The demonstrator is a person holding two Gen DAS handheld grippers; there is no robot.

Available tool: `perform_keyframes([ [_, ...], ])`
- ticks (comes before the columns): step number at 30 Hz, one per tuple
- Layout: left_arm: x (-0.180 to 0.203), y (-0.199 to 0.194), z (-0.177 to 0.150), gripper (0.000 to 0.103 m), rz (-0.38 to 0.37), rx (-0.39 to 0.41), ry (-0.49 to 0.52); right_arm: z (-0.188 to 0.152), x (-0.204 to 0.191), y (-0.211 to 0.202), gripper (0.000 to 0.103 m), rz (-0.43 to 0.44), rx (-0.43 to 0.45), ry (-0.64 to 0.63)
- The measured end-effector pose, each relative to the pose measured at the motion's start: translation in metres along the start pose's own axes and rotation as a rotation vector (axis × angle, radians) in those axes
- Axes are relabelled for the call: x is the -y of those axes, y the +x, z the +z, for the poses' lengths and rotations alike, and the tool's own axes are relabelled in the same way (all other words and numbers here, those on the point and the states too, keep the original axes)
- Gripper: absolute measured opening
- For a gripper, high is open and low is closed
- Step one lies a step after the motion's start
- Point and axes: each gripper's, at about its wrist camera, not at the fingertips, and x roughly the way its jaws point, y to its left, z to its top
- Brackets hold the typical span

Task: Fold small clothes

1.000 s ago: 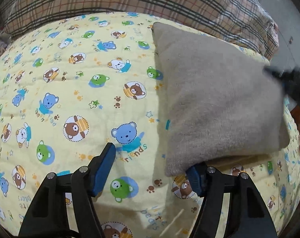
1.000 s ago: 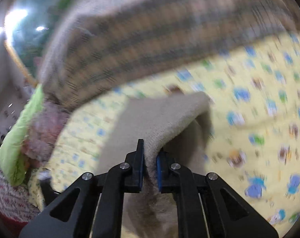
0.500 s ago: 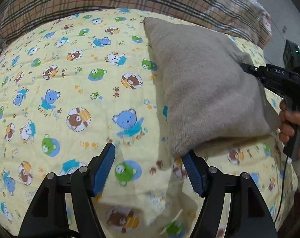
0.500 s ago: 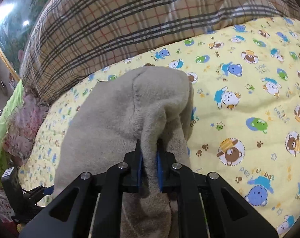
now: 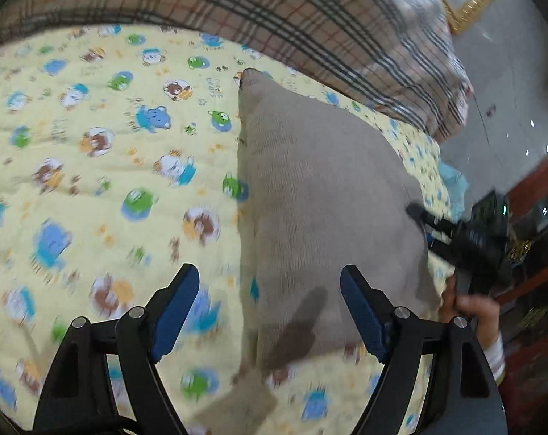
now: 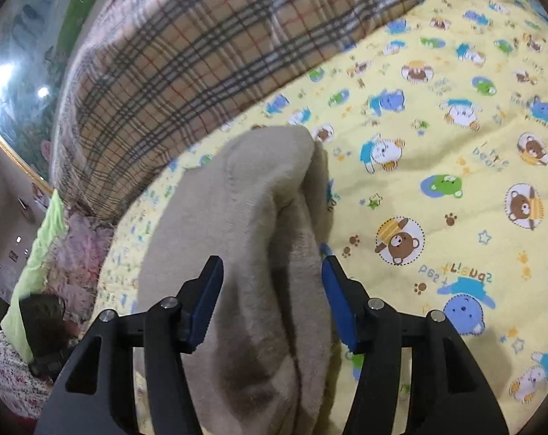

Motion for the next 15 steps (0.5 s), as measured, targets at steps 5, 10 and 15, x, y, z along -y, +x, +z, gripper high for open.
perform_keyframes([
  [5,-0.001,0.044,0.028,0.084,-0.06,-0.084,-0.029,0.002,0.013,0.02,0.064,0.055,-0.063,0.056],
  [10,-0.007,0.077,0.043,0.094,-0.131,-0.107,-0.072,0.006,0.023,0.035,0.066,0.116,-0.102,0.092],
  [15,0.0,0.089,0.047,0.066,-0.17,-0.076,-0.075,0.003,0.008,0.045,0.044,0.134,-0.146,0.058],
])
